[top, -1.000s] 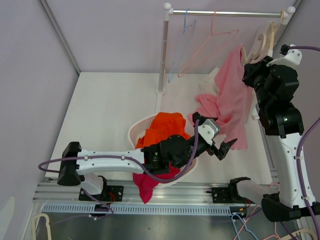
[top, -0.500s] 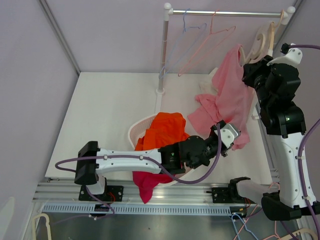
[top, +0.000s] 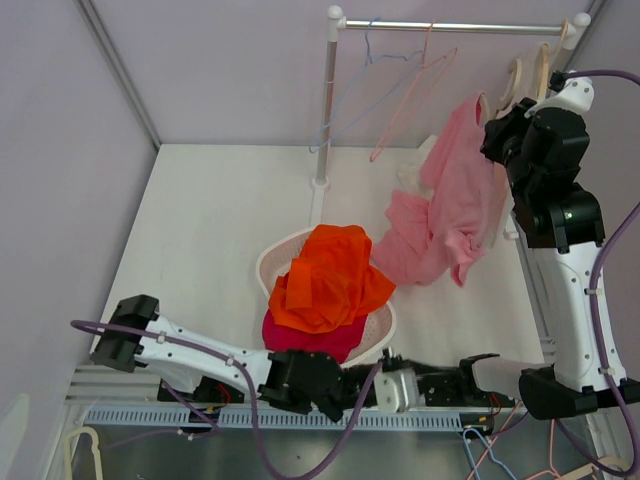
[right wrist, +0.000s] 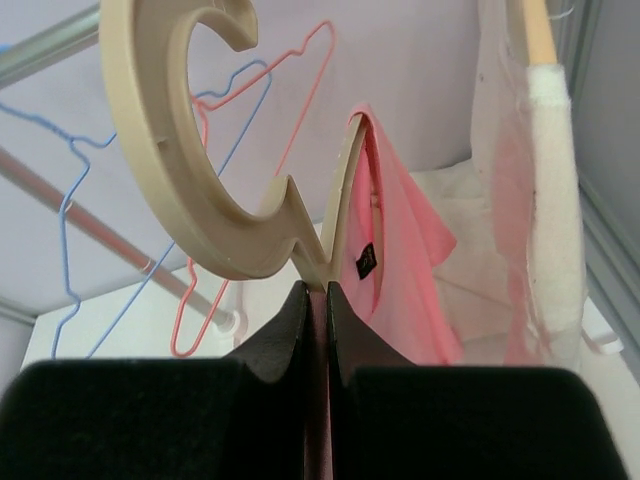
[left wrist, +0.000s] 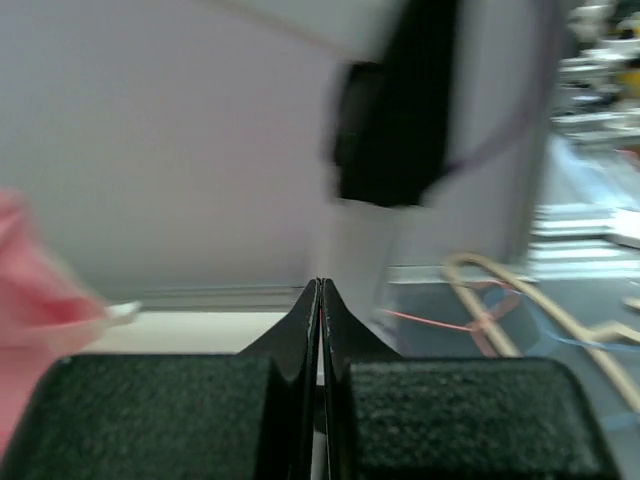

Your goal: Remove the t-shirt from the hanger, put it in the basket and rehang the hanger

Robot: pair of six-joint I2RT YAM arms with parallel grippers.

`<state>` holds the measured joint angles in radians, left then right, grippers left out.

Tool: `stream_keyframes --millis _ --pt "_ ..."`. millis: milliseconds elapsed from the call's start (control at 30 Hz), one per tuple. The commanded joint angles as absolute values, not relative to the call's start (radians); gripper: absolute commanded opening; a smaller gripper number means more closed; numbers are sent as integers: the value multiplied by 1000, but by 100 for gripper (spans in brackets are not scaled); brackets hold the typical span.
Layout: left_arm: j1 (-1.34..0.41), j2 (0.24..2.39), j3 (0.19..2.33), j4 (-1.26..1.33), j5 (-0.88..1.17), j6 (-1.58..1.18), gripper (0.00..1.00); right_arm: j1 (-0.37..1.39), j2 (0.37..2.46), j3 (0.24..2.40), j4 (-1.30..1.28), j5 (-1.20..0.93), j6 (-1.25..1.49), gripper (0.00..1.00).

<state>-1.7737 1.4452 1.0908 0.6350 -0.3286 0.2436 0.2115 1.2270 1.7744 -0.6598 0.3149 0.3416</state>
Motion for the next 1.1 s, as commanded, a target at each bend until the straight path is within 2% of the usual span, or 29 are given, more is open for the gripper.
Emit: stream_keyframes --millis 0,167,267,300,367,467,500,533,567,600,633,667,867,1067 --pt "-1851 1408 993 690 -135 147 1 207 1252 1835 -537 387 308 0" --pt "-1908 1419 972 646 -179 159 1 207 1261 1829 -522 393 314 0" --pt "-1899 1431 1014 612 -375 182 1 207 1247 1809 -514 379 327 0" --pt "-1881 1433 1019 615 -490 192 1 207 1241 1804 -511 377 330 0" --pt "-1846 1428 1057 591 -586 178 1 207 1223 1784 -509 353 337 0" --pt "-1732 1373 1097 456 -582 54 7 207 1184 1752 -502 319 327 0" --pt "-1657 1355 1100 422 -540 16 11 207 1175 1744 -503 315 321 0" --pt "-1620 1339 1106 396 -479 -29 20 207 1164 1734 -493 311 316 0" --pt "-1591 1318 1118 371 -468 -79 35 207 1157 1709 -483 314 304 0" --pt "-1548 1310 1140 329 -463 -89 73 207 1146 1698 -465 319 295 0" --pt "-1537 1307 1146 310 -474 -84 92 207 1149 1694 -462 325 287 0" --pt "-1534 1304 1166 296 -501 -68 99 207 1155 1695 -457 328 276 0" --pt "-1526 1267 1190 301 -500 -2 99 204 1247 1721 -390 284 192 0" --pt "-1516 1186 1120 270 -509 -40 100 138 1527 2038 -485 183 216 0"
